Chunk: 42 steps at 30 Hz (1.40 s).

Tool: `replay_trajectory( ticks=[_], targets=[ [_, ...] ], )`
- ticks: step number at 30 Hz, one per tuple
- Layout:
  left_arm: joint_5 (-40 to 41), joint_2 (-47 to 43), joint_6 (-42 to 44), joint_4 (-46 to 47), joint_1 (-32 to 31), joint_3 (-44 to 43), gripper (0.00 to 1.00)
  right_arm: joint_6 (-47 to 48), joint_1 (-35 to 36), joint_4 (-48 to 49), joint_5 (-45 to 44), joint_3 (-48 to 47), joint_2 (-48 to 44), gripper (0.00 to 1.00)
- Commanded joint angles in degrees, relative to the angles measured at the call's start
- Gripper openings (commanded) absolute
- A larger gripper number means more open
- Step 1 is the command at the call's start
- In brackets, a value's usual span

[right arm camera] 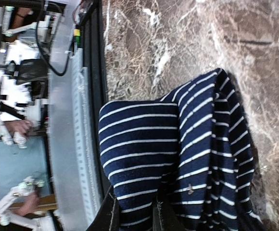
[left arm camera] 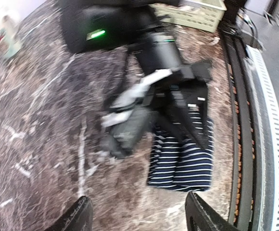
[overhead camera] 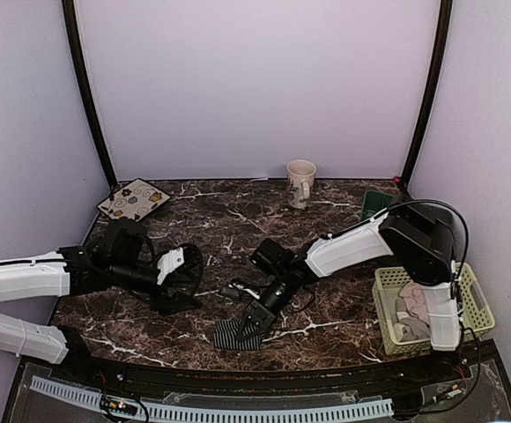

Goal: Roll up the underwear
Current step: Roll the underwear at the center of the board.

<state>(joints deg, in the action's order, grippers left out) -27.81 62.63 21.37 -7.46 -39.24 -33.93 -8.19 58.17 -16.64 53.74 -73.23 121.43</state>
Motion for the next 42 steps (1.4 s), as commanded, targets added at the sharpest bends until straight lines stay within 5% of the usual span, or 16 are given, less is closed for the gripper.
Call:
replay_trajectory(
  ticks=[1, 14, 30, 35, 42],
  targets=[
    [7.7, -3.8, -1.6, 5.7, -9.7, 4.5, 0.68, -4.5, -2.1, -1.9, 8.1, 0.8, 6.1, 0.00],
    [27.5, 12.2, 4.3, 13.3, -31.7, 2.1, 0.63, -6.9, -5.4, -3.0, 12.9, -3.0, 15.3, 0.00],
    [38.9, 24.0, 7.1, 10.4, -33.8, -3.9, 0.61, -4.8, -5.5, -5.4, 9.8, -2.6, 14.7, 0.00],
    [32.5, 18.3, 7.8, 12.7, -34.3, -2.7, 0.71, -4.5, -5.5, -5.9, 8.4, -3.1, 14.7, 0.00],
    [31.0, 19.6, 7.4, 11.2, -34.8, -3.0, 0.68, -4.6, -5.5, -5.4, 7.2, -2.6, 14.3, 0.00]
  ],
)
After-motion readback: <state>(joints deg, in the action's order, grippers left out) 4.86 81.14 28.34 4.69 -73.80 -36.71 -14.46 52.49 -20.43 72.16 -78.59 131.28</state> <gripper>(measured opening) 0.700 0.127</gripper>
